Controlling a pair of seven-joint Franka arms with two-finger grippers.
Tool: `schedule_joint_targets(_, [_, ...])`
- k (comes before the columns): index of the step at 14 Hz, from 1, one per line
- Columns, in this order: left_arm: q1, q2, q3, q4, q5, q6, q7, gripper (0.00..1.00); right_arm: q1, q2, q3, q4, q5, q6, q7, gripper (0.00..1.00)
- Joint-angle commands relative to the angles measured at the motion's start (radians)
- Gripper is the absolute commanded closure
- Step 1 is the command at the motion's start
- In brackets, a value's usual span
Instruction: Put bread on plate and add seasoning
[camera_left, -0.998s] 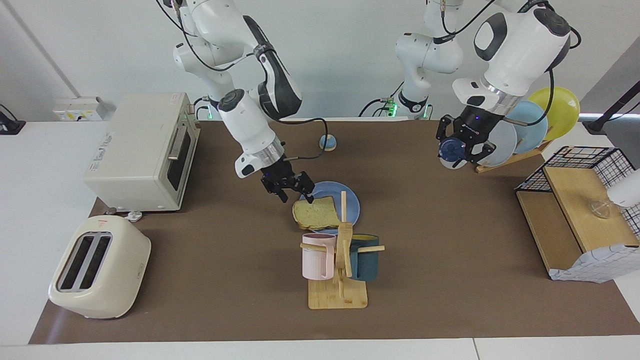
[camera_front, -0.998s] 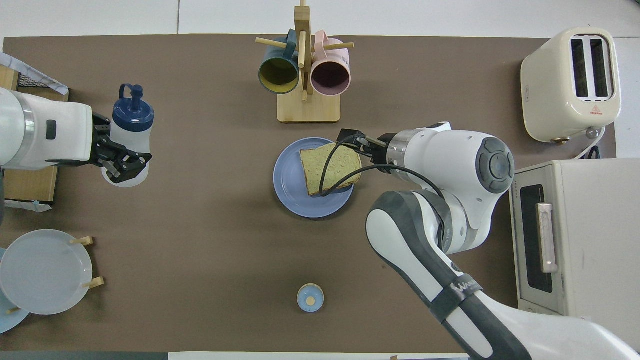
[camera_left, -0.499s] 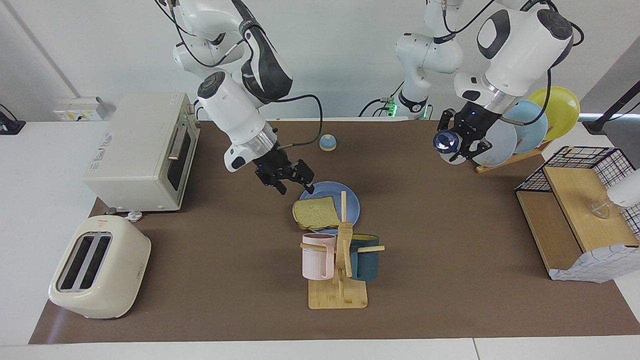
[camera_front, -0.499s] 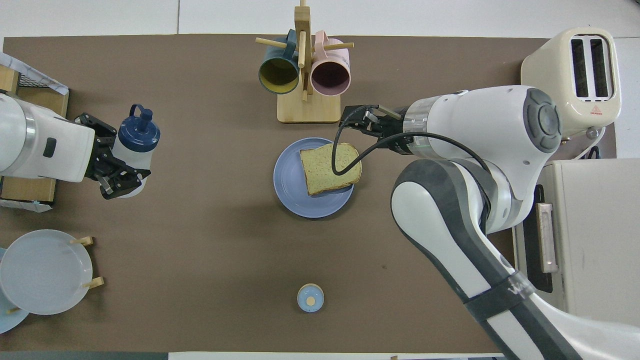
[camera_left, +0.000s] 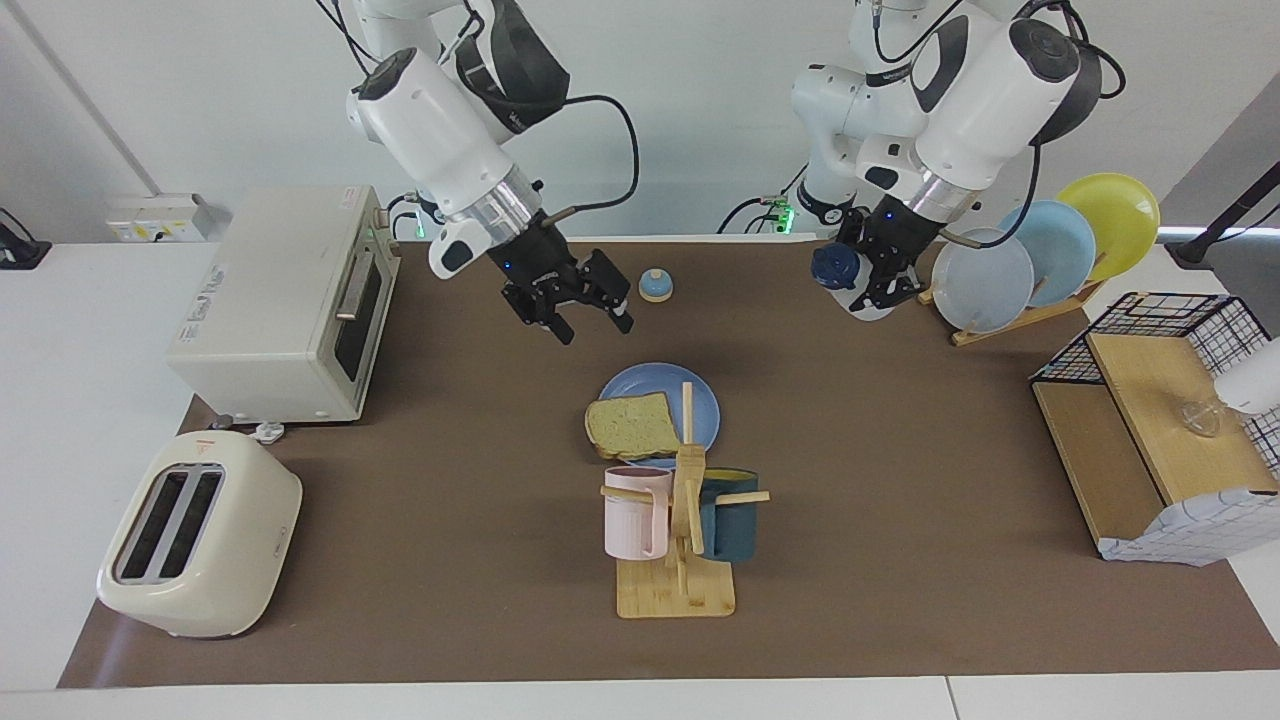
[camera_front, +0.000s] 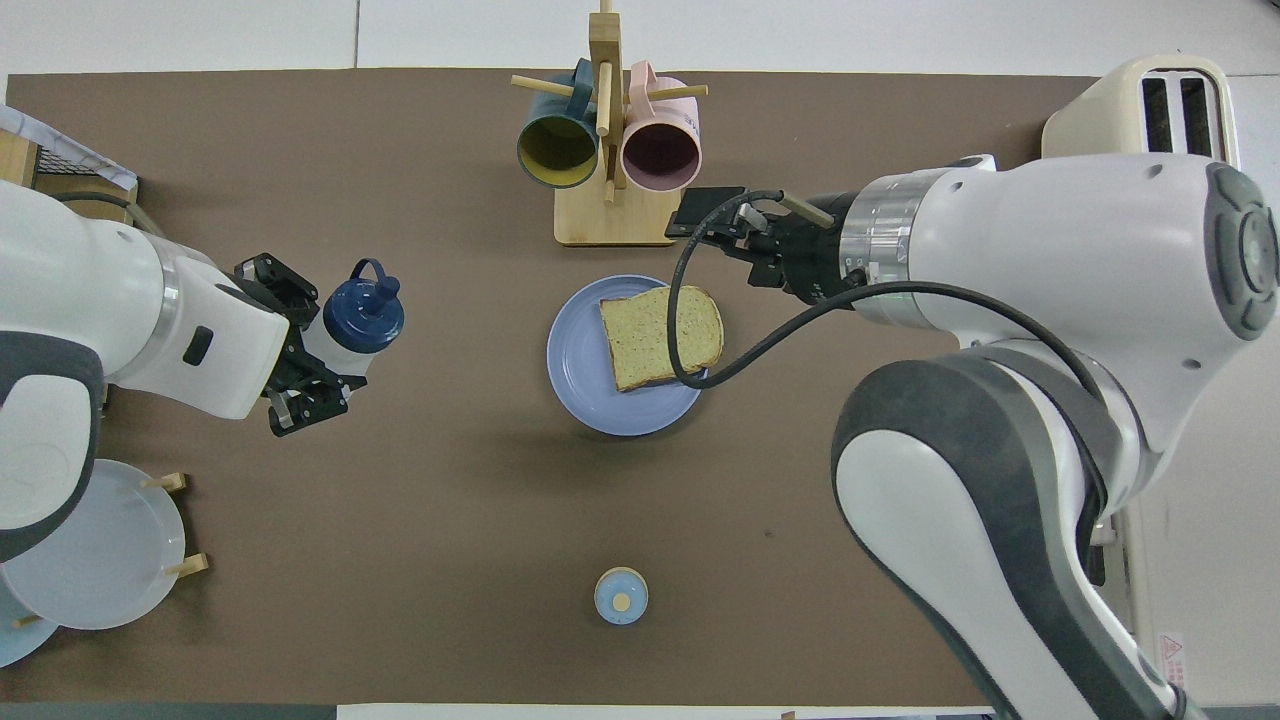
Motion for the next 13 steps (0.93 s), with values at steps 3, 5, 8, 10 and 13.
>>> schedule_joint_targets(3, [-0.062, -0.052, 0.005, -0.063, -0.038, 0.016, 0.045, 1.00, 0.099, -0.010, 0.020, 0.063, 0.001, -0.010, 0.184, 0.00])
schedule_joint_targets(5, [-0.082, -0.070, 0.005, -0.092, -0.052, 0.044, 0.045, 1.00, 0.134, -0.010, 0.021, 0.074, 0.000, -0.013, 0.190, 0.00])
schedule_joint_targets(8, [-0.094, -0.075, 0.005, -0.107, -0.052, 0.050, 0.045, 1.00, 0.185, -0.013, 0.020, 0.077, -0.017, -0.044, 0.207, 0.01])
schedule_joint_targets(10, [-0.094, -0.079, 0.003, -0.112, -0.059, 0.049, 0.043, 1.00, 0.185, -0.012, 0.021, 0.112, -0.054, -0.100, 0.207, 0.11])
schedule_joint_targets(13, [-0.094, -0.079, 0.002, -0.112, -0.062, 0.044, 0.037, 1.00, 0.187, -0.012, 0.020, 0.162, -0.059, -0.186, 0.210, 0.18])
